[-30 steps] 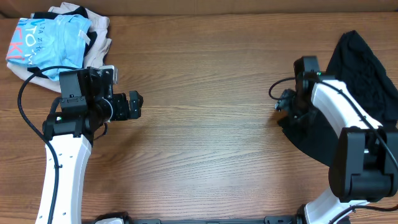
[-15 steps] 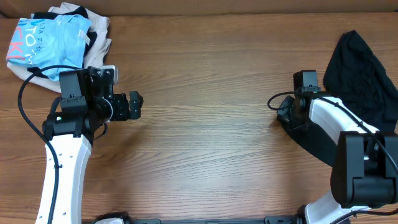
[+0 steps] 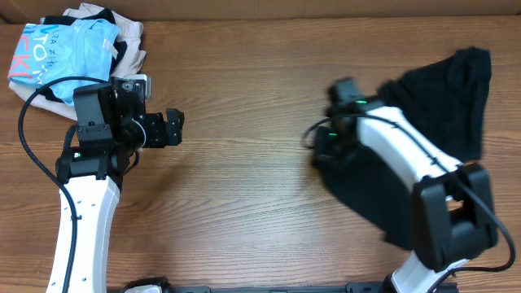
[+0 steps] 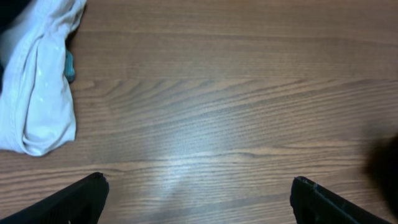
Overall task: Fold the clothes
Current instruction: 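Drag the black t-shirt left to the table center with the right gripper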
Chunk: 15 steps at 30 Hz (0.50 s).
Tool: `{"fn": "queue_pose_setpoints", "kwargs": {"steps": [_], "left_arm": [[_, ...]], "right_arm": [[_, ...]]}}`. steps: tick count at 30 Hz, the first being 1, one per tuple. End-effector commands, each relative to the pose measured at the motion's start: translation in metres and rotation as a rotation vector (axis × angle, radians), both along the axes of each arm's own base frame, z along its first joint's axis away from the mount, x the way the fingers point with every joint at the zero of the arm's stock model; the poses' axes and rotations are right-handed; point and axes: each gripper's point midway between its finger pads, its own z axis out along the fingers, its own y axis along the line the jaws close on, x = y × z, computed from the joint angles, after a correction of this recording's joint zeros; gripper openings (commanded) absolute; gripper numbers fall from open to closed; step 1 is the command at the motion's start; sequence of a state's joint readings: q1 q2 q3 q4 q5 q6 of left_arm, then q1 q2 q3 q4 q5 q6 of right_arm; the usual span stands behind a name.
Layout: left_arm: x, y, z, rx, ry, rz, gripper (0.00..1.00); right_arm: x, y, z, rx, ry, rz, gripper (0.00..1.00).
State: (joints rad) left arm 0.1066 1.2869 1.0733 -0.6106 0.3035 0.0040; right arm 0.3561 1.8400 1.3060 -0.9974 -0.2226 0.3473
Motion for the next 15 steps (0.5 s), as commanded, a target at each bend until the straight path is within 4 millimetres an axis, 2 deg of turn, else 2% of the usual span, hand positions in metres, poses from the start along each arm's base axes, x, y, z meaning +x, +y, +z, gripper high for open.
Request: {"fn": "queue_pose_setpoints", "kwargs": {"steps": [1, 3, 5, 6, 9, 12, 13, 15], "left_arm": [[0.007, 0.012, 0.007, 0.047, -0.031, 0.029, 0.96], [0.008, 0.023, 0.007, 0.082, -0.03, 0.069, 0.96], [0.008, 0.033, 0.006, 0.115, -0.026, 0.104, 0.97], [0.008, 0.038, 0.005, 0.131, -0.026, 0.119, 0.98], [0.009, 0.042, 0.006, 0.163, -0.036, 0.102, 0.99], [0.012, 0.042, 0.008, 0.166, -0.051, 0.099, 1.0], [0.013, 0.042, 0.009, 0.167, -0.057, 0.099, 1.0], [0.015, 0.037, 0.01, 0.156, -0.067, 0.08, 1.0]], "right_arm": [[-0.034, 0.082, 0.034, 0.093, -0.02, 0.261, 0.04], [-0.07, 0.111, 0.043, 0.101, 0.022, 0.377, 0.04], [-0.111, 0.132, 0.047, 0.098, 0.081, 0.483, 0.04], [-0.129, 0.137, 0.048, 0.091, 0.108, 0.526, 0.04], [-0.167, 0.143, 0.051, 0.051, 0.164, 0.588, 0.04], [-0.179, 0.144, 0.06, 0.048, 0.168, 0.58, 0.04], [-0.179, 0.144, 0.064, 0.056, 0.157, 0.573, 0.04], [-0.171, 0.141, 0.076, 0.074, 0.117, 0.534, 0.11]]}}
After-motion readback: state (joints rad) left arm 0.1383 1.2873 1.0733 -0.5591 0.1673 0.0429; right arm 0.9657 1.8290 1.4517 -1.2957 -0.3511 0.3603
